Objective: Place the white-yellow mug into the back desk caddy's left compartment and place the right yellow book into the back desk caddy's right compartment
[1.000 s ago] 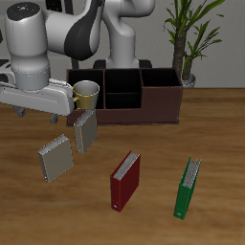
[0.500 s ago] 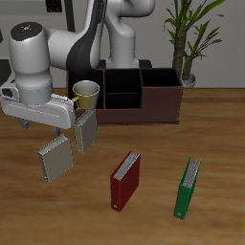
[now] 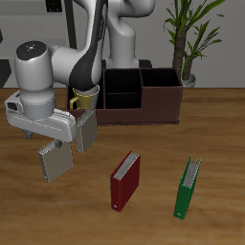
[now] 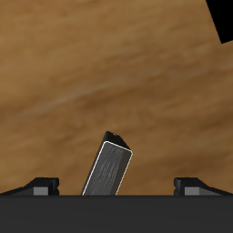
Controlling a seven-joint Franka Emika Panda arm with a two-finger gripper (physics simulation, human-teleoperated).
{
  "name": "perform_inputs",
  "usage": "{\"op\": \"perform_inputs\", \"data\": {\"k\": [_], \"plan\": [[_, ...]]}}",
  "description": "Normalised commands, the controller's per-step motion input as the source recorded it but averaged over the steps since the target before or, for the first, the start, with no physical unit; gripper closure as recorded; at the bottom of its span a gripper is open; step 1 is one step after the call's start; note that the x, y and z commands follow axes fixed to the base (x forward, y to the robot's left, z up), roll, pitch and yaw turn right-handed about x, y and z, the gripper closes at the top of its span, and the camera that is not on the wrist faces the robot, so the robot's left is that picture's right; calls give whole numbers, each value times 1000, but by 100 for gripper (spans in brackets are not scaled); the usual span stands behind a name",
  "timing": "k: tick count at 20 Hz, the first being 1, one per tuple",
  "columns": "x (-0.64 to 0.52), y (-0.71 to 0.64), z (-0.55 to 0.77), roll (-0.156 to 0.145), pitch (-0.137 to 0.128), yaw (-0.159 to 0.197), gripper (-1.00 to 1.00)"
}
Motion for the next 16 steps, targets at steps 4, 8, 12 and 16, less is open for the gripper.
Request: {"op": "perform_inputs", "data": {"k": [4, 8, 12, 16], "plan": [[14, 69, -319, 0, 29, -29, -100], [81, 55, -251, -4, 28, -18, -100], [58, 33, -305, 1, 52, -14, 100], [2, -73, -97, -17, 26, -25, 100]]}}
